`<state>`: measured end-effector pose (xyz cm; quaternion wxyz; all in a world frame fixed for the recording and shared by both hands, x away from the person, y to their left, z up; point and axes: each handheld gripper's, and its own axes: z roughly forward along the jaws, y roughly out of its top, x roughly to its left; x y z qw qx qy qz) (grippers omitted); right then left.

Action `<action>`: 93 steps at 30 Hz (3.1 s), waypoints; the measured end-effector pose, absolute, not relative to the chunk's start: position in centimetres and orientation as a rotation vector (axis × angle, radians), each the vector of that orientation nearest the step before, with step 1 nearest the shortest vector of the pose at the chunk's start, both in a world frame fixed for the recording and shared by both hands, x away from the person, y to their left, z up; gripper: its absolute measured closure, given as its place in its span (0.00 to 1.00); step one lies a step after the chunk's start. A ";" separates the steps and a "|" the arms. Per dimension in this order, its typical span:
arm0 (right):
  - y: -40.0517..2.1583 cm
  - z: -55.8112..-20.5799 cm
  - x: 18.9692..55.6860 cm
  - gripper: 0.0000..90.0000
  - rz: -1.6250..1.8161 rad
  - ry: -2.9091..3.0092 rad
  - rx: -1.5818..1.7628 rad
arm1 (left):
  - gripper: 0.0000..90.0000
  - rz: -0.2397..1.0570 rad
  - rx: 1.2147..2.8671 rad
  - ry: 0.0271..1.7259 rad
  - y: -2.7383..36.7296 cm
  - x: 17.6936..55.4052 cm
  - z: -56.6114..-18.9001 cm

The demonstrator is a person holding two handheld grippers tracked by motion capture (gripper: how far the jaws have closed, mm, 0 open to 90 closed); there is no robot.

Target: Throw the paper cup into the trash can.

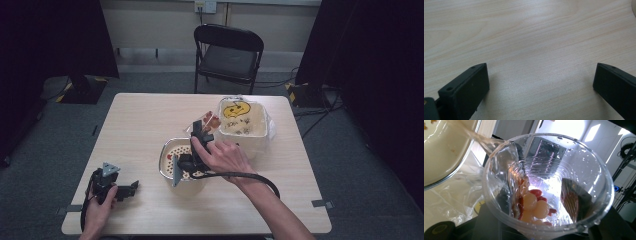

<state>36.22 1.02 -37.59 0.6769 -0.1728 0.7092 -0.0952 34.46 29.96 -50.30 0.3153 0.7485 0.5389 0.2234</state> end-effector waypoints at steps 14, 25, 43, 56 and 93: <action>0.6 -37.8 35.8 0.54 -0.361 1.499 -0.494 | 0.00 0.588 1.971 1.419 30.0 34.5 -50.3; 0.3 -38.0 35.1 0.54 -0.444 1.389 -0.618 | 0.00 0.588 1.969 1.421 29.9 34.5 -50.3; 0.2 -35.7 35.4 0.54 -0.106 1.676 -0.307 | 0.00 0.589 1.971 1.421 29.9 34.5 -50.3; -3.0 -32.7 37.3 0.54 0.722 2.031 0.319 | 0.00 0.590 1.972 1.420 30.0 34.5 -50.3; -8.3 -29.0 41.1 0.53 1.580 2.011 0.824 | 0.00 0.590 1.971 1.420 30.0 34.5 -50.3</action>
